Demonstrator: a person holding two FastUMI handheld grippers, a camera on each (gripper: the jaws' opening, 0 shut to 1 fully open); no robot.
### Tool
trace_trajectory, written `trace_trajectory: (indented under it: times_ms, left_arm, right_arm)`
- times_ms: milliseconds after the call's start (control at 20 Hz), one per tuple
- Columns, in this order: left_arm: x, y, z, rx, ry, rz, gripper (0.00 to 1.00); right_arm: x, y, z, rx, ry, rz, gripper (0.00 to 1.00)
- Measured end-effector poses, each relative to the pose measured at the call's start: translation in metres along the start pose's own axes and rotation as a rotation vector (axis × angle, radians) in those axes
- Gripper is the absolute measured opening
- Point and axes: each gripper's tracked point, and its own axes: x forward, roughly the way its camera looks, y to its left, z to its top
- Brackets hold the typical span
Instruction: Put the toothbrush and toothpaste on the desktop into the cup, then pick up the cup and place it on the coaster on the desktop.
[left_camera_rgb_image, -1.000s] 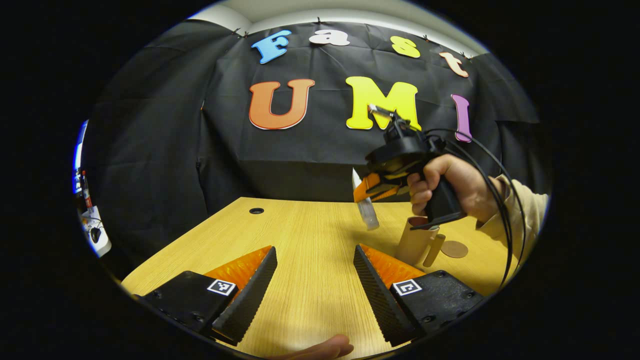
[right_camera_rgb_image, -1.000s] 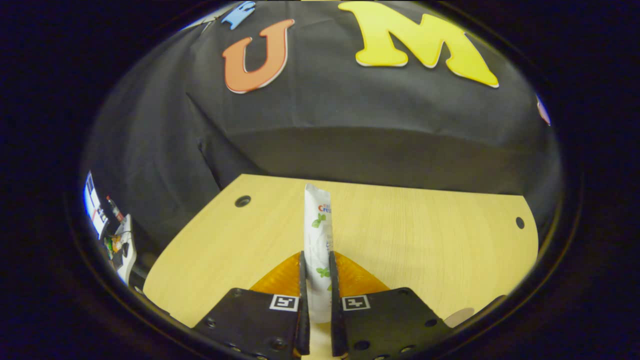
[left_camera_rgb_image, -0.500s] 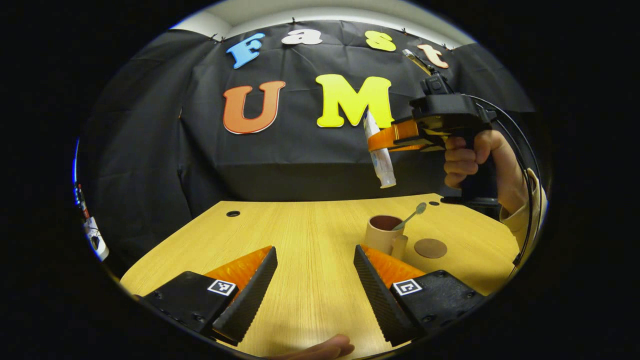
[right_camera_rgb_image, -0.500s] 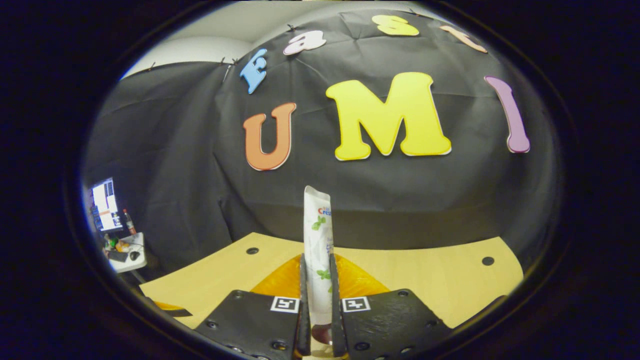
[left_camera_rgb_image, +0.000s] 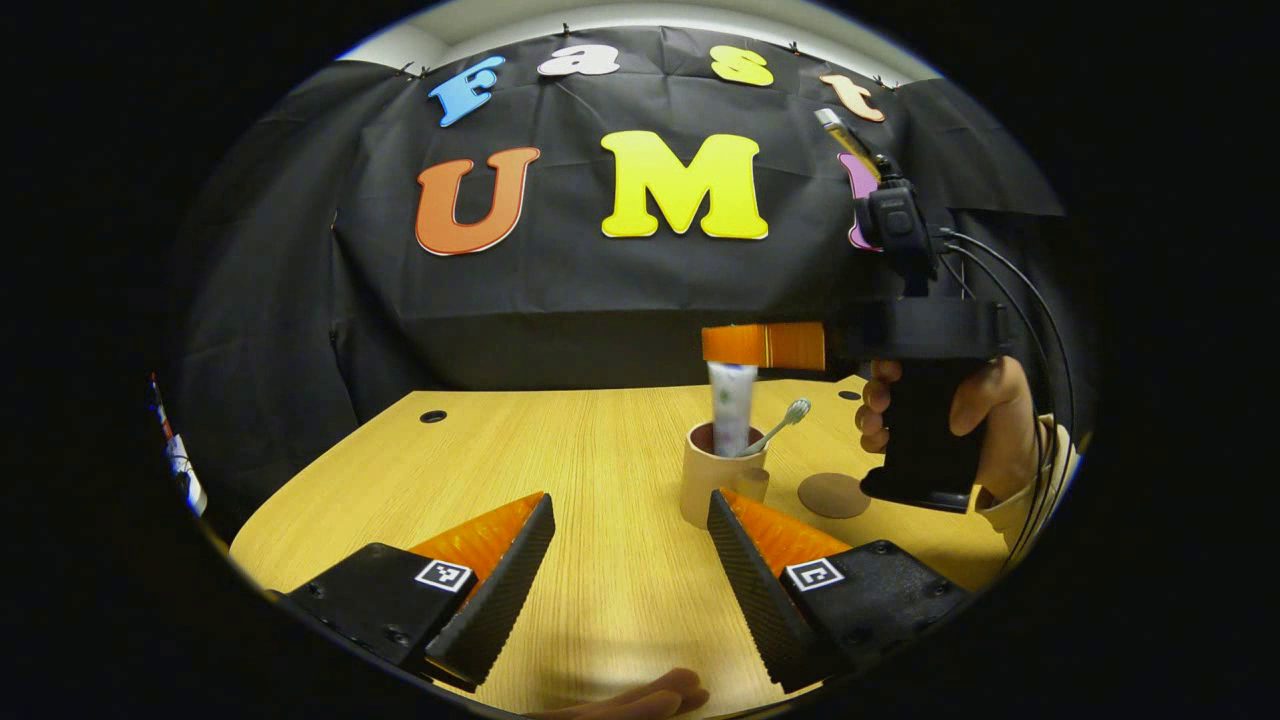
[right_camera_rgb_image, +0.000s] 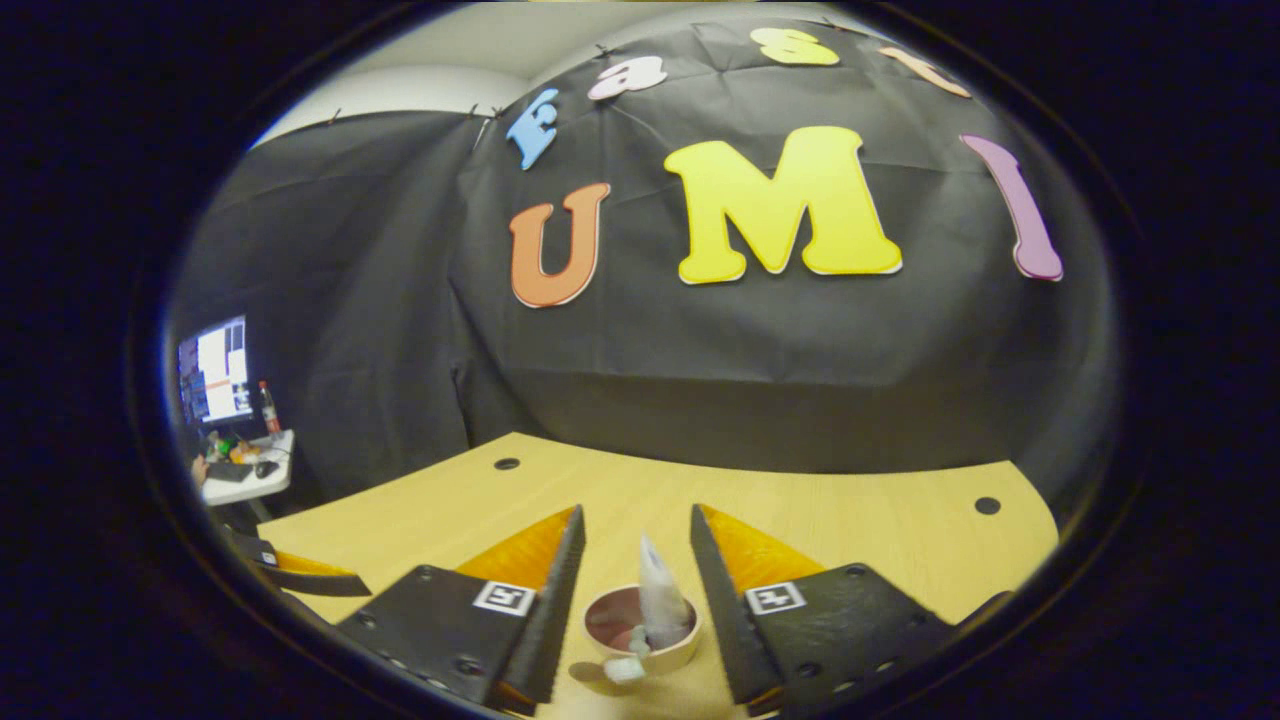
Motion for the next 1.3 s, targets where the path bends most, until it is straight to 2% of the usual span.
trace_trajectory:
  times_ms: [50, 200, 300, 400, 500, 550, 700, 750, 850, 950, 1050, 1150, 1200, 1250, 1300]
  left_arm:
    - [0.005, -0.003, 0.002, 0.0, 0.004, 0.001, 0.98]
    - [0.018, -0.016, 0.014, -0.01, 0.017, -0.008, 0.98]
    - [0.028, -0.025, 0.025, -0.008, 0.027, -0.02, 0.98]
    - [0.041, -0.033, 0.033, -0.009, 0.047, -0.021, 0.98]
    - [0.051, -0.051, 0.029, -0.002, 0.115, -0.066, 0.98]
    - [0.054, -0.058, 0.027, 0.002, 0.161, -0.084, 0.98]
    - [0.056, -0.083, 0.011, 0.005, 0.356, -0.147, 0.98]
    - [0.057, -0.086, 0.008, 0.017, 0.408, -0.153, 0.98]
    - [0.068, -0.088, 0.004, 0.022, 0.492, -0.148, 0.98]
    - [0.074, -0.086, -0.011, 0.0, 0.611, -0.147, 0.98]
    - [0.079, -0.081, -0.027, -0.011, 0.719, -0.135, 0.98]
    - [0.081, -0.082, -0.041, -0.022, 0.813, -0.138, 0.98]
    - [0.078, -0.081, -0.048, -0.049, 0.858, -0.151, 0.97]
    - [0.079, -0.083, -0.054, -0.087, 0.895, -0.172, 1.0]
    - [0.081, -0.084, -0.06, -0.127, 0.924, -0.182, 0.99]
  right_arm:
    - [-0.007, -0.003, 0.006, 0.009, -0.014, 0.0, 0.82]
    - [-0.029, -0.013, 0.022, 0.006, -0.059, -0.002, 0.87]
    - [-0.044, -0.021, 0.032, -0.01, -0.087, -0.013, 0.96]
    - [-0.062, -0.028, 0.043, -0.036, -0.12, -0.023, 0.92]
    - [-0.081, -0.041, 0.05, -0.048, -0.148, -0.054, 0.96]
    - [-0.092, -0.047, 0.052, -0.051, -0.165, -0.069, 0.93]
    - [-0.133, -0.062, 0.048, -0.004, -0.206, -0.101, 0.99]
    - [-0.147, -0.065, 0.046, 0.011, -0.228, -0.105, 0.96]
    - [-0.167, -0.083, 0.037, 0.006, -0.25, -0.159, 0.95]
    - [-0.183, -0.097, 0.022, -0.004, -0.25, -0.206, 0.95]
    - [-0.197, -0.103, 0.006, -0.012, -0.236, -0.215, 0.92]
    - [-0.208, -0.114, -0.001, -0.027, -0.254, -0.236, 0.95]
    - [-0.212, -0.118, -0.005, -0.033, -0.265, -0.242, 0.92]
    - [-0.214, -0.12, -0.011, -0.035, -0.268, -0.246, 0.95]
    - [-0.215, -0.123, -0.017, -0.031, -0.27, -0.247, 0.95]
